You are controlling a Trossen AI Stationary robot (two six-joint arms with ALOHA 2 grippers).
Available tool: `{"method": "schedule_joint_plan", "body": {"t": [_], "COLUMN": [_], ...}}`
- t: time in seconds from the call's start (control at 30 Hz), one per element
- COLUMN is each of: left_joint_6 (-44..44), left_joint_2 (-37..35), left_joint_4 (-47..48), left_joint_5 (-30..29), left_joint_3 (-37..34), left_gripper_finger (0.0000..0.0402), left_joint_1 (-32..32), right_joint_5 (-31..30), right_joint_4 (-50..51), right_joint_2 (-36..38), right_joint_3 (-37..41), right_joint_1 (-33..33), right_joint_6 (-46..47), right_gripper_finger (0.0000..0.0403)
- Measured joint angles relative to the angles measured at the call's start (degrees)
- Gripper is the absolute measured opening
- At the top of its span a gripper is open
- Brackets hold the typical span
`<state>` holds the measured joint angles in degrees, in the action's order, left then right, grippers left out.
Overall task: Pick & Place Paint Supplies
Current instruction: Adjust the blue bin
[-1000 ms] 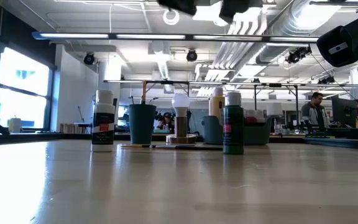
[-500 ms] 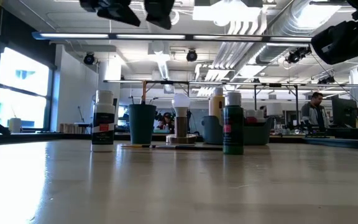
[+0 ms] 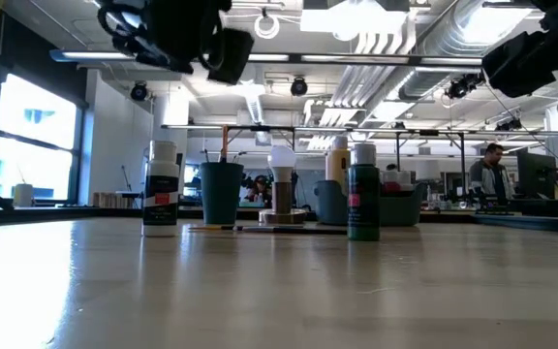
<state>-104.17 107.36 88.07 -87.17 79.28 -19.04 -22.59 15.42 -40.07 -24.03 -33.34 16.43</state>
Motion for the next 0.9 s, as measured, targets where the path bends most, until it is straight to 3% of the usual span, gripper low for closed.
{"method": "schedule_joint_plan", "body": {"t": [0.2,0.4,0.6,0.9], "left_joint_6": [3.8,4.6,4.8,7.4], "left_joint_2": [0.1,0.1,0.1,0.6], "left_joint_4": [-0.1,-1.3,-8.4,-20.2], "left_joint_5": [9.6,12.9,26.9,30.3], "left_joint_3": [-0.3,-0.2,-0.2,-0.2], "left_gripper_finger": [0.0361,0.0361,0.0361,0.0361], "left_joint_1": [1.1,1.0,1.0,1.0], "right_joint_5": [-2.5,-6.3,-6.3,-6.3], "right_joint_4": [-1.4,-1.5,-1.7,-2.8], "right_joint_2": [0.0,0.0,0.0,0.0], "right_joint_3": [0.0,0.0,0.0,0.0], "right_joint_1": [0.0,0.0,0.0,0.0], "right_joint_6": [2.8,2.8,2.8,2.2], "right_gripper_finger": [0.0148,0.0148,0.0148,0.0148]}}
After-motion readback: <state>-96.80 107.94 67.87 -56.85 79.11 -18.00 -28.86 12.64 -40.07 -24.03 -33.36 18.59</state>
